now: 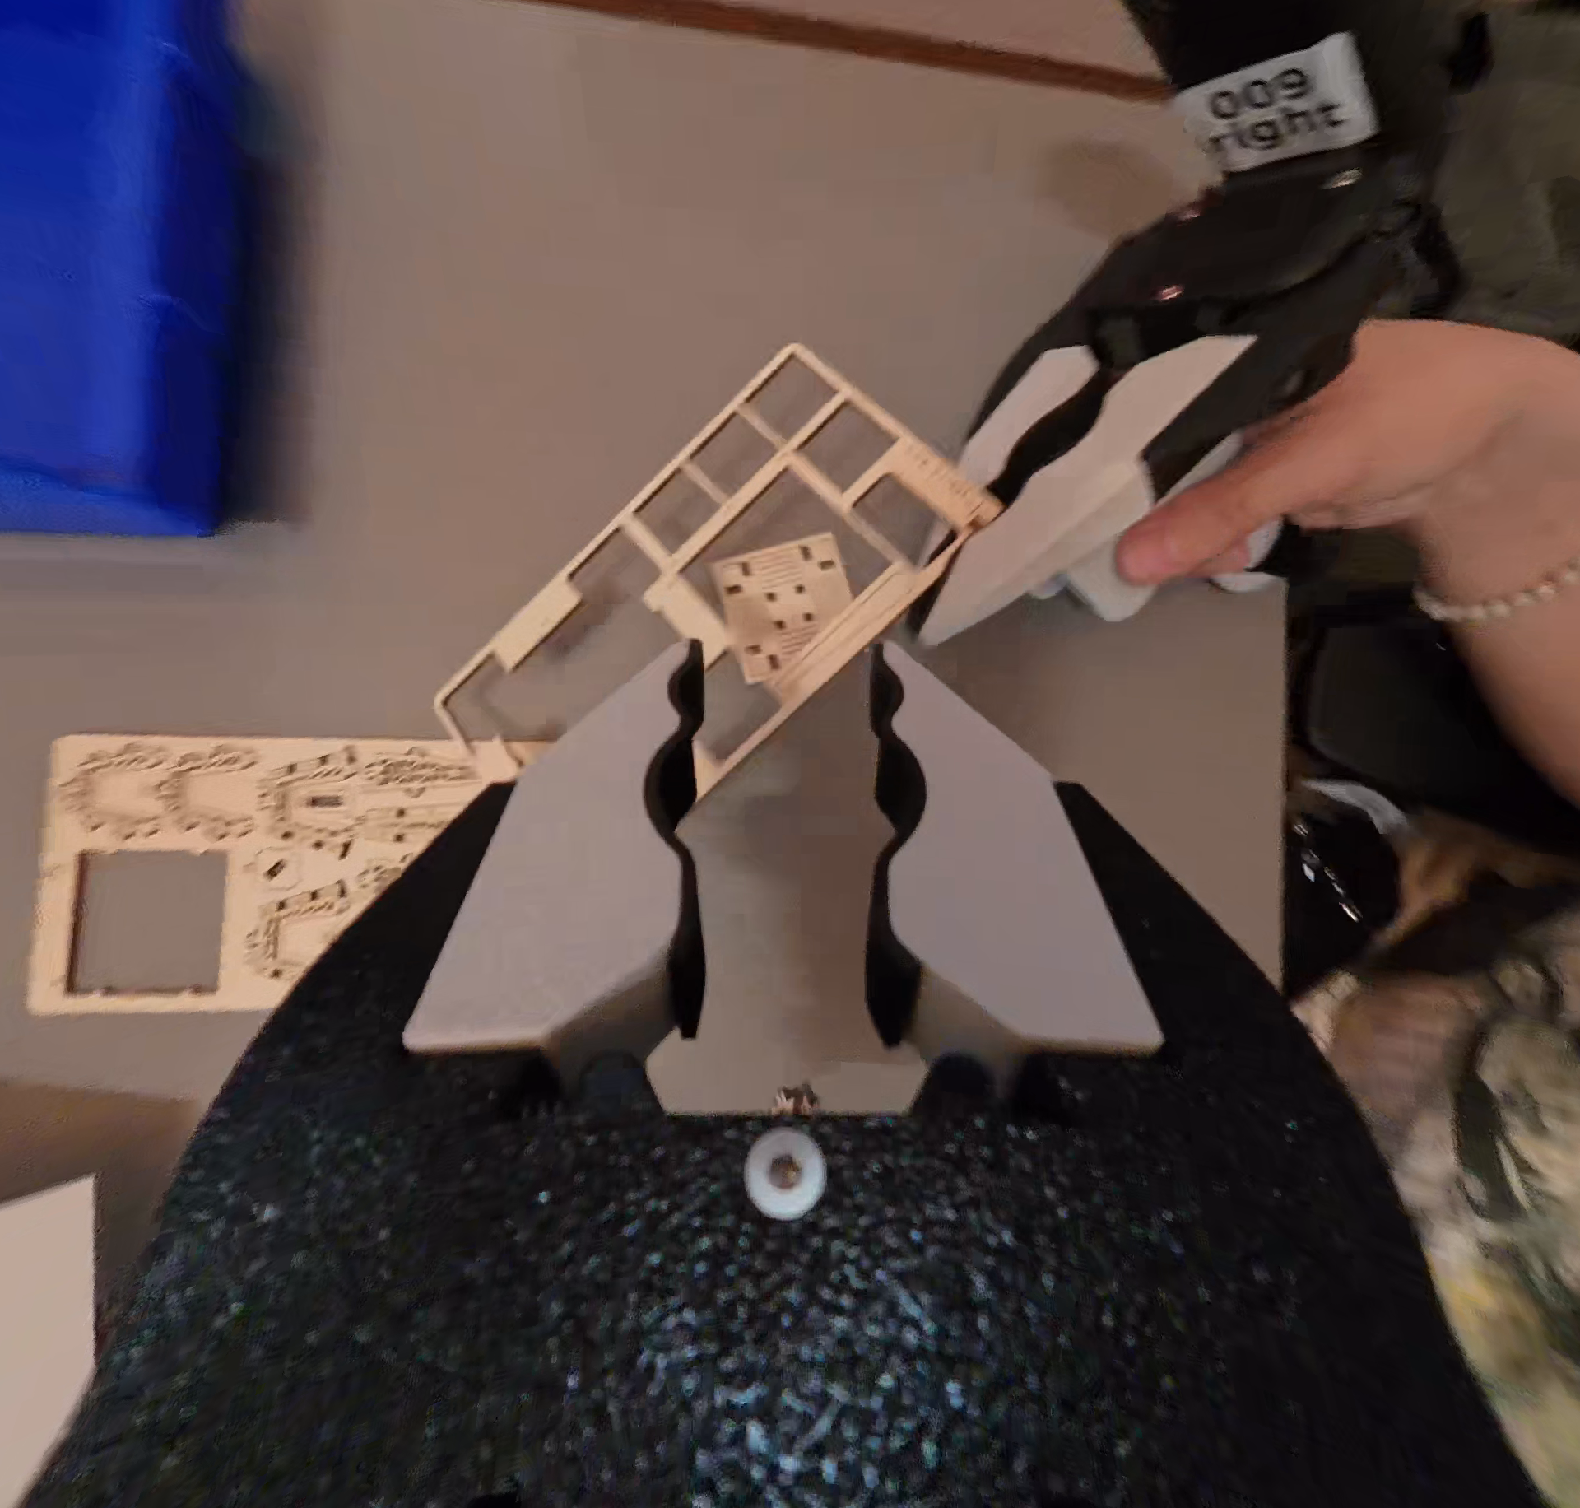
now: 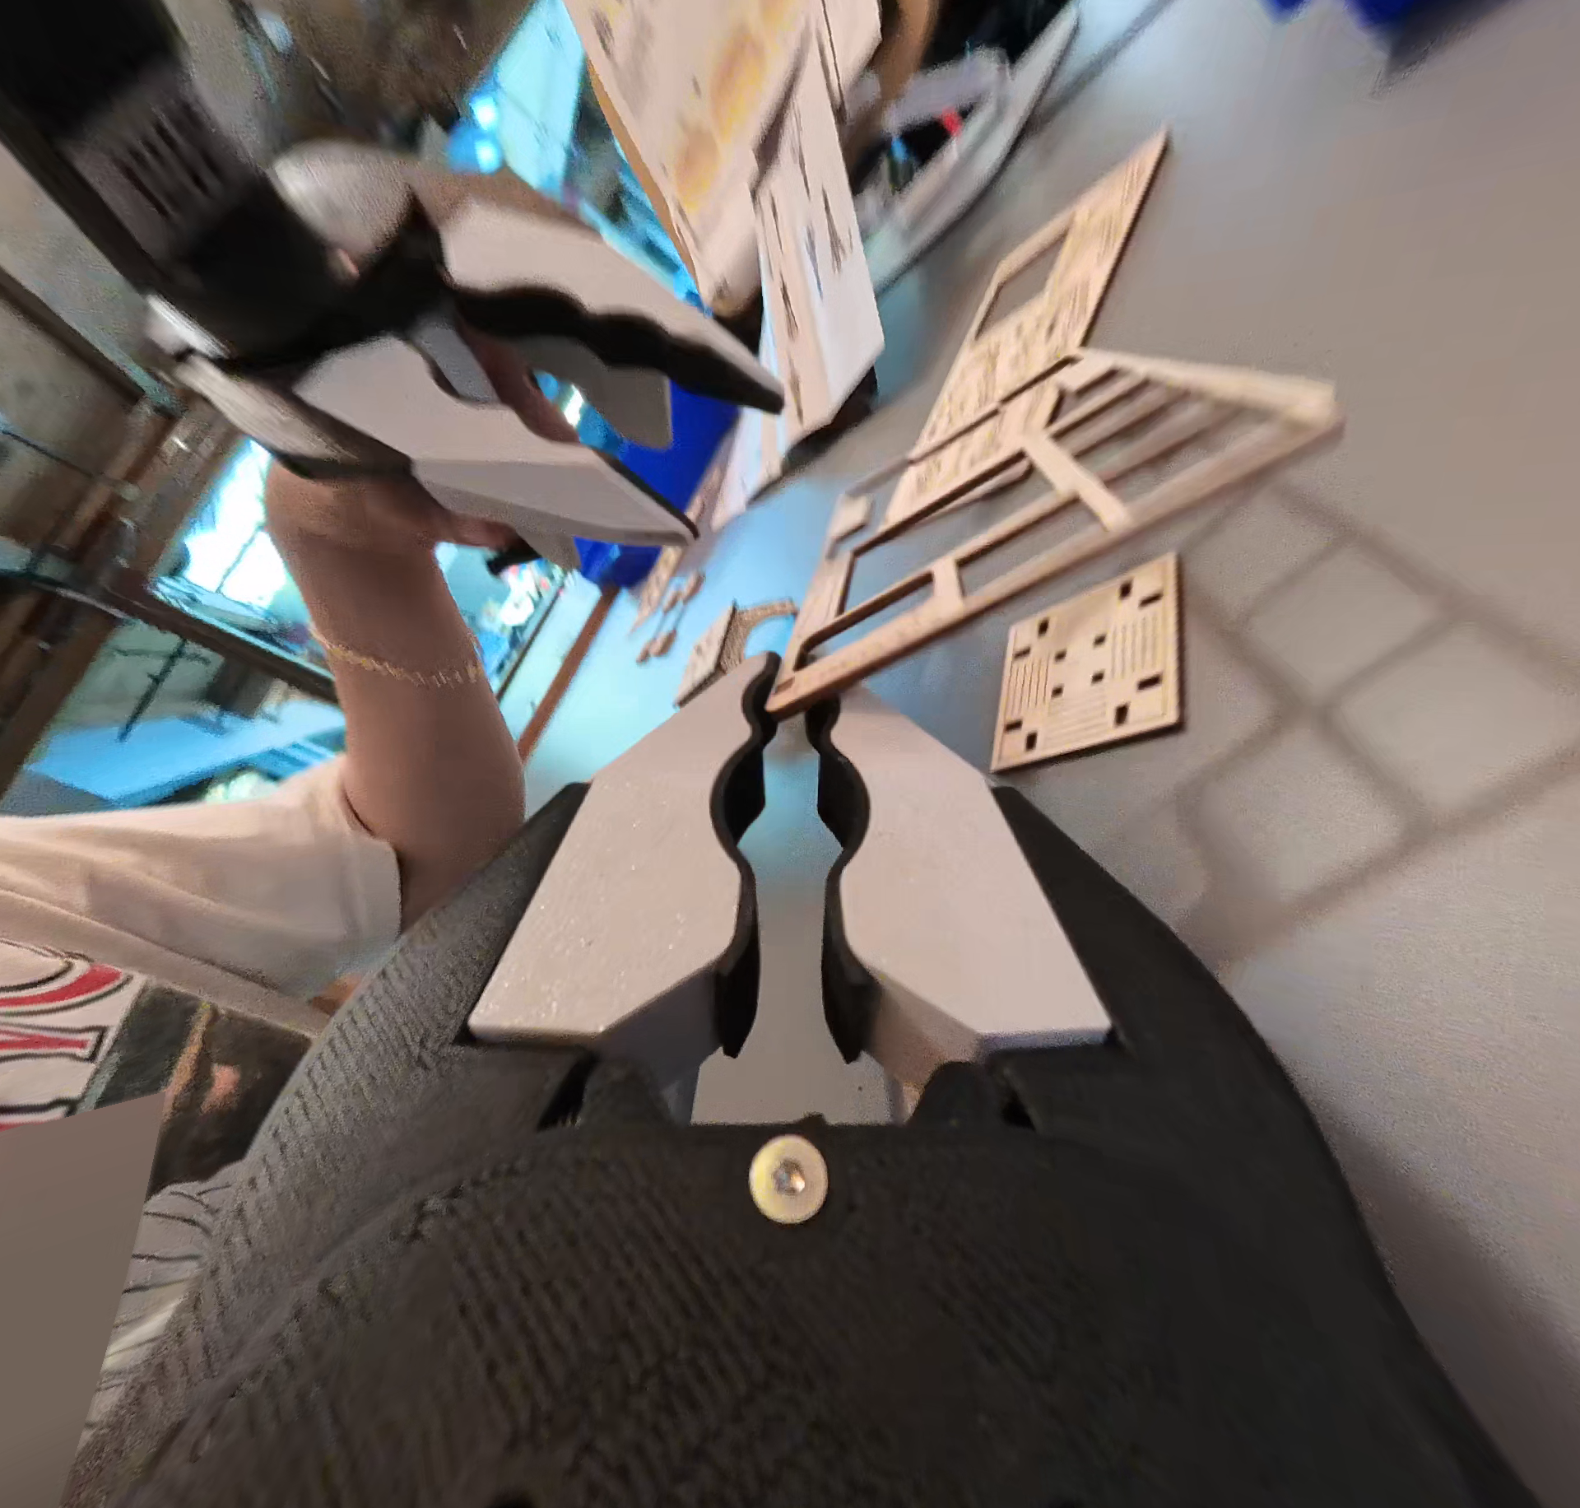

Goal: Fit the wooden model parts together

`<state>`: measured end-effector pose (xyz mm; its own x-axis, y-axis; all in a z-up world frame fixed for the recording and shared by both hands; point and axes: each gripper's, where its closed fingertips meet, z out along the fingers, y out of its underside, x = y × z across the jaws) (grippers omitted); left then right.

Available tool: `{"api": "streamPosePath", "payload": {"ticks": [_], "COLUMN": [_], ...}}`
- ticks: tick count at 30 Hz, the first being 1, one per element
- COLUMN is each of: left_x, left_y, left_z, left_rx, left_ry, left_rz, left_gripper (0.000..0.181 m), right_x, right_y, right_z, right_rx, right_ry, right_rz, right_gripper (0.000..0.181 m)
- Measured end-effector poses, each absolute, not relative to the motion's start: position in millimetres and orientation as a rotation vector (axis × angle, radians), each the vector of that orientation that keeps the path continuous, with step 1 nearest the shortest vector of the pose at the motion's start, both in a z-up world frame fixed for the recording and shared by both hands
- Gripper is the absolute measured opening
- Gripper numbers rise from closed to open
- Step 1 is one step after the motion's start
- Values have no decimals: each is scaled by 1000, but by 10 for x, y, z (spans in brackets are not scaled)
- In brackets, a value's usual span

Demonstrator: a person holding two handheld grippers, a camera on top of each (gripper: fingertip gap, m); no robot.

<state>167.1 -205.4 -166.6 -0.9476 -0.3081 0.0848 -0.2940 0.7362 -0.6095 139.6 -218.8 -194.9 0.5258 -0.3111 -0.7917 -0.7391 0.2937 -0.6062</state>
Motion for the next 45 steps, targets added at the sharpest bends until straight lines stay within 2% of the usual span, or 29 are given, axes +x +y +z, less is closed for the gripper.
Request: {"api": "streamPosePath", "payload": {"ticks": [4,6,8,10,11,13,17,18,19,21,24,31,36,38,40,45], "left_x": [1669,1586,1652,1720,1711,1640,1657,1652,1635,1611,1568,1348,1218,1185,1153,1165], "left_y": [-1983,-2105,-2157,-2185,-2226,-2328,-2374,-2369,-2365,-2316,-2186,-1167,-271,-180,-194,-183], "left_z": [-1782,-1952,-2196,-2386,-2443,-2543,-2626,-2621,-2614,-2606,-2572,-1959,-1913,-1915,-1920,-2135], "left_rx": [-679,-699,-702,-743,-770,-805,-786,-787,-779,-757,-685,-604,-714,-750,-732,-681], "left_ry": [2711,2675,2627,2626,2646,2722,2724,2719,2714,2692,2659,2489,2487,2496,2509,2559], "left_rz": [-1106,-1151,-1043,-939,-928,-938,-902,-907,-920,-930,-919,-946,-974,-1035,-1077,-932], "left_gripper": [42,53,74,81,80,84,68,61,45,45,45,45,45,45,45,45], "right_x": [1537,1656,1751,1734,1724,1688,1528,1478,1437,1396,1416,1435,1409,1348,1274,1165], "right_y": [-2534,-2740,-2898,-2894,-2878,-2844,-2721,-2706,-2710,-2782,-2908,-2644,-2019,-1710,-1466,-1166], "right_z": [-1696,-1732,-1829,-1888,-1950,-2072,-2149,-2175,-2207,-2258,-2176,-1819,-1527,-1647,-1901,-2192], "right_rx": [-1116,-1056,-1013,-1032,-1068,-1156,-1297,-1344,-1392,-1478,-1509,-1400,-1290,-1370,-1525,-1683], "right_ry": [994,1086,1197,1228,1251,1292,1275,1274,1280,1315,1324,1161,976,955,963,951], "right_rz": [225,132,64,83,88,94,183,194,188,129,6,55,215,284,296,308], "right_gripper": [1,1,3,0,1,20,36,40,44,56,58,52,37,37,45,52]}}
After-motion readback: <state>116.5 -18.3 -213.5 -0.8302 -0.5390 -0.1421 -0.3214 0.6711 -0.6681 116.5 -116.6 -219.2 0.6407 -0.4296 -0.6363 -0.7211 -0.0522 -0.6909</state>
